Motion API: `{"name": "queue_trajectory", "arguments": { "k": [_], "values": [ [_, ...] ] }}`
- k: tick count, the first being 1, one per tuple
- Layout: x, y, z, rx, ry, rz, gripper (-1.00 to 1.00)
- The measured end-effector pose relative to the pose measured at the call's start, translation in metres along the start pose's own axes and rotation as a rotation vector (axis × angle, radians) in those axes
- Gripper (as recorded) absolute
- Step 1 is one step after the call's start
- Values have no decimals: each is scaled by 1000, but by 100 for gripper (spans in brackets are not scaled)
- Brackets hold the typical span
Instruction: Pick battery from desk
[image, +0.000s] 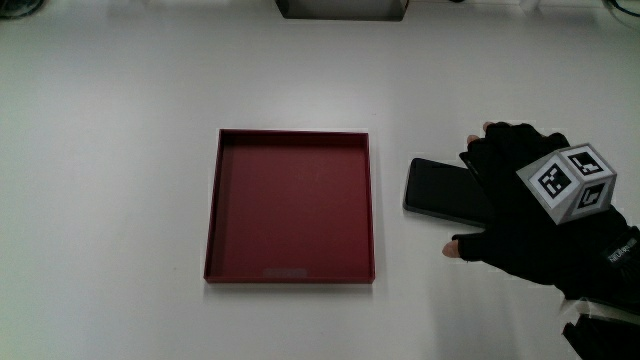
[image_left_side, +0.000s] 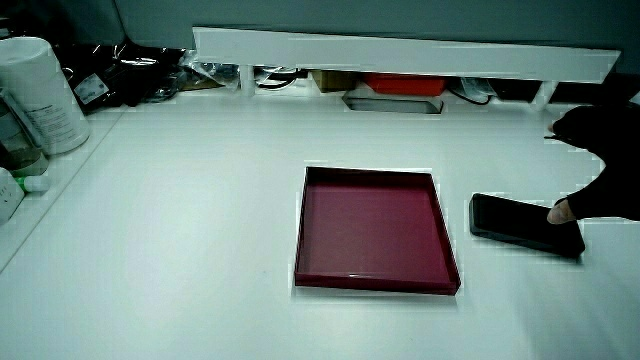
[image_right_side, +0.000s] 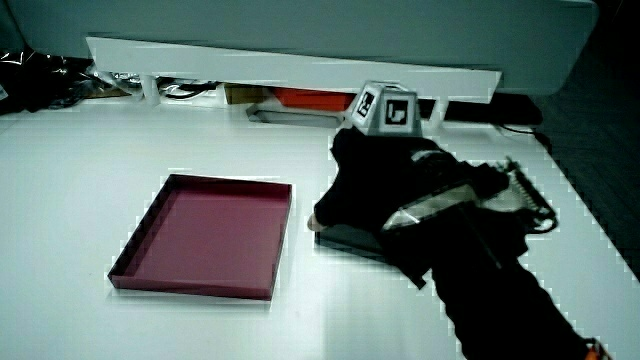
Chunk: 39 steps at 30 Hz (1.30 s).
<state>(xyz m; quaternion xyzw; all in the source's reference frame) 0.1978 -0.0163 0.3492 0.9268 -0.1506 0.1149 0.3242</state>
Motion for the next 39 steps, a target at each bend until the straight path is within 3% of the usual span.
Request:
{"name": "queue_trajectory", "arguments": {
  "k": [10, 13, 18, 21, 24, 32, 39],
  "values": [
    [38, 42, -35, -69, 85, -54, 0],
    [53, 54, -47, -65, 143, -60, 0],
    [70, 72, -65, -101, 191, -113, 0],
    [77, 82, -74, -122, 188, -142, 0],
    [83, 89, -83, -98, 216, -138, 0],
    [95, 109, -112, -172, 221, -206, 0],
    [100, 118, -127, -189, 230, -233, 0]
  ]
}}
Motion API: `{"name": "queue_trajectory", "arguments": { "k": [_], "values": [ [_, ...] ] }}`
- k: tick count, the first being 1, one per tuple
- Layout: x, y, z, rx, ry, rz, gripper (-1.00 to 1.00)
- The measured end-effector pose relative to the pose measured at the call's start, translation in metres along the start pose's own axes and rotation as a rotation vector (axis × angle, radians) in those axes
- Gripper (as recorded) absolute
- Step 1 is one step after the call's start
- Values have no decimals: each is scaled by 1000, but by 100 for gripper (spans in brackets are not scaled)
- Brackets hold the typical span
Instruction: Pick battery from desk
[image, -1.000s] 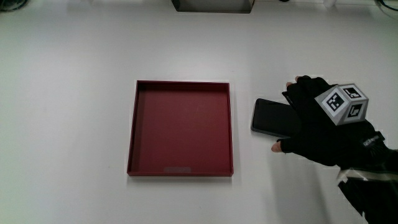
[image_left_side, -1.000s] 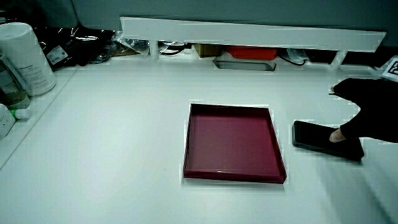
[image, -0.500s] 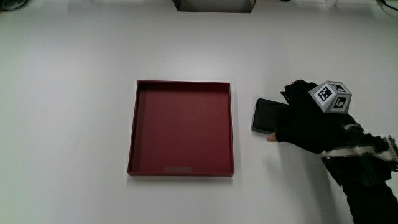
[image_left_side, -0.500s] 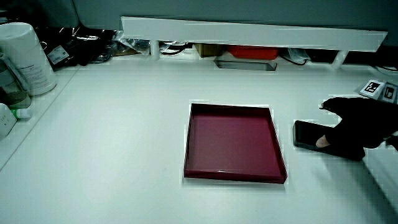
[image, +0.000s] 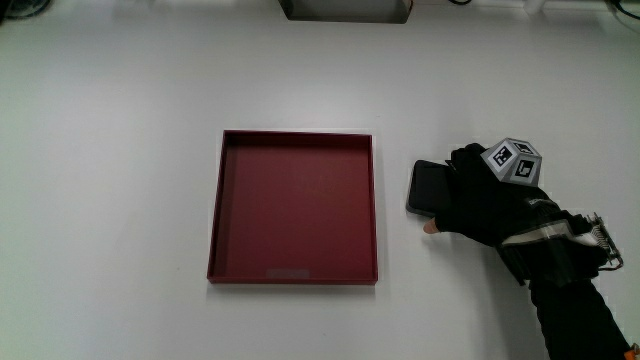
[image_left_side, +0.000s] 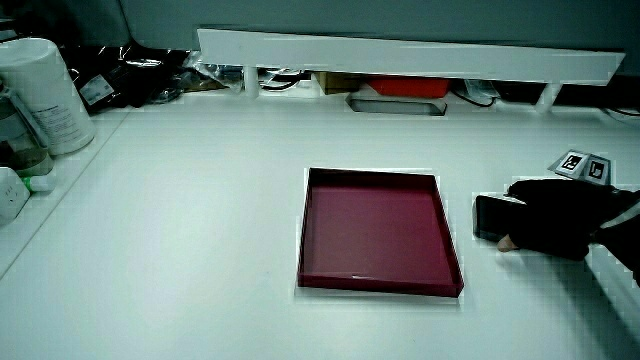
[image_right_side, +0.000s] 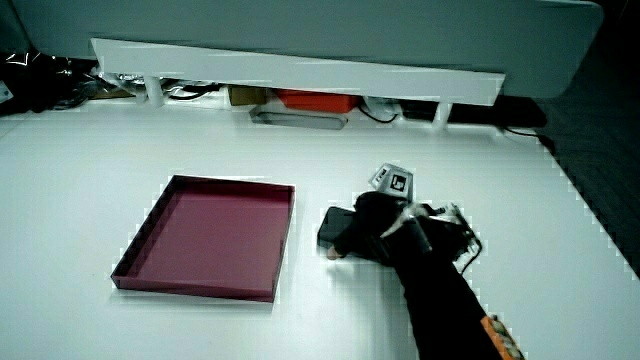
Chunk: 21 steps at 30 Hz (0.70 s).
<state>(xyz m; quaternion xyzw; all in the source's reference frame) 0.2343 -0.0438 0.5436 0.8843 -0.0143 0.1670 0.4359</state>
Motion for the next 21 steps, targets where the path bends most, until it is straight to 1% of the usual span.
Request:
{"name": "queue_trajectory", "arguments": {
  "k": [1, 2, 4, 6, 7, 9, 10, 12, 13, 14, 15, 17, 18, 19, 21],
  "values": [
    [2, 3, -3, -3, -3, -16, 0],
    [1, 3, -3, -10, 4, -8, 0],
    [3, 6, -7, -26, -4, -18, 0],
    [4, 8, -9, -21, -10, -27, 0],
    [4, 7, -9, -25, 2, -20, 0],
    [4, 7, -8, -13, 1, -18, 0],
    [5, 7, -8, -1, -11, -28, 5],
    [6, 8, -8, 7, -3, -22, 14],
    [4, 6, -7, 4, 6, -19, 18],
    [6, 8, -8, -2, 12, -21, 23],
    [5, 8, -7, -8, 10, -21, 27],
    [4, 9, -7, -18, -6, -44, 36],
    [2, 8, -6, -18, -12, -41, 41],
    [0, 7, -5, -6, -19, -34, 45],
    [3, 9, -6, 14, -15, -32, 55]
  ]
}}
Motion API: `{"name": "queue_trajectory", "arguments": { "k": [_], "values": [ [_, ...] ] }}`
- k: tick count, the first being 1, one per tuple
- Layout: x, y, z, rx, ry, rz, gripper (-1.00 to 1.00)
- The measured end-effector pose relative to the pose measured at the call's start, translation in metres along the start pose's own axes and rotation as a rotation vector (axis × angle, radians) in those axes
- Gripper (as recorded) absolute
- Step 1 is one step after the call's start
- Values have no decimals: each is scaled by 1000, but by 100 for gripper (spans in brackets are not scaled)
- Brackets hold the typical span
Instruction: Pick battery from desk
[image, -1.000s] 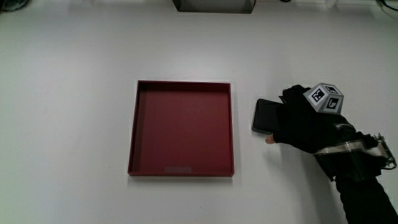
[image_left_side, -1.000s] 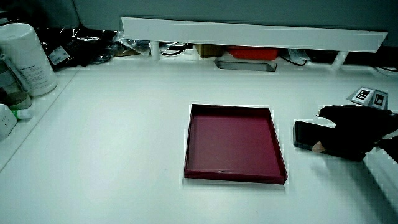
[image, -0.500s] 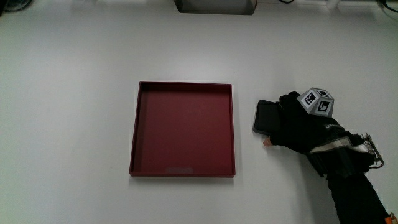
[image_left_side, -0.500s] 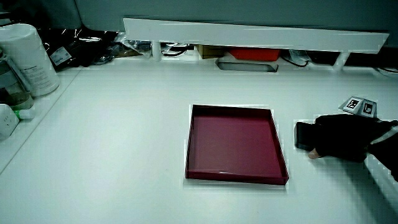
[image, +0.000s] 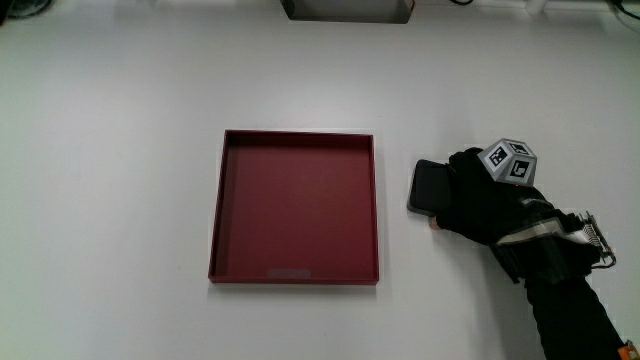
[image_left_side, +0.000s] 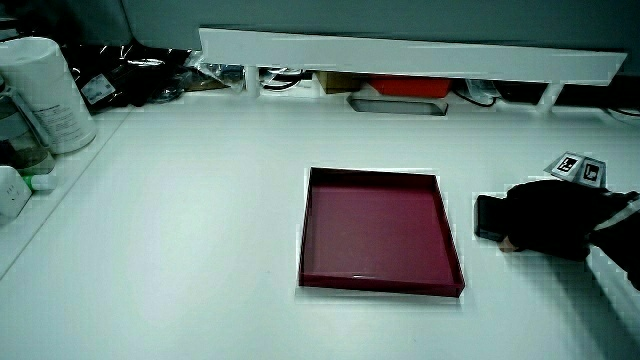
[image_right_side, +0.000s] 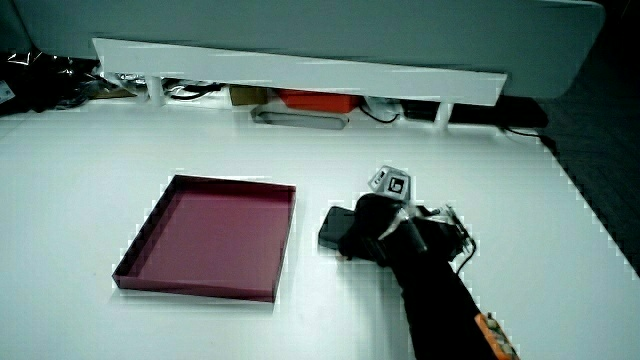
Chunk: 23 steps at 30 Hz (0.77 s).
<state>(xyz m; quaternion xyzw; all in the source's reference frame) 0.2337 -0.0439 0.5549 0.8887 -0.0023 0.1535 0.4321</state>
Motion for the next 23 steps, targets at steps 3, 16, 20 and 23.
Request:
{"name": "queue_trajectory", "arguments": {
  "k": [3, 16, 20, 23],
  "values": [
    [1, -2, 2, 52, 10, 27, 68],
    [-23, -17, 20, 91, -30, 110, 100],
    [-47, -30, 36, 122, -43, 168, 100],
    [-73, -44, 45, 138, -54, 237, 100]
  ]
}}
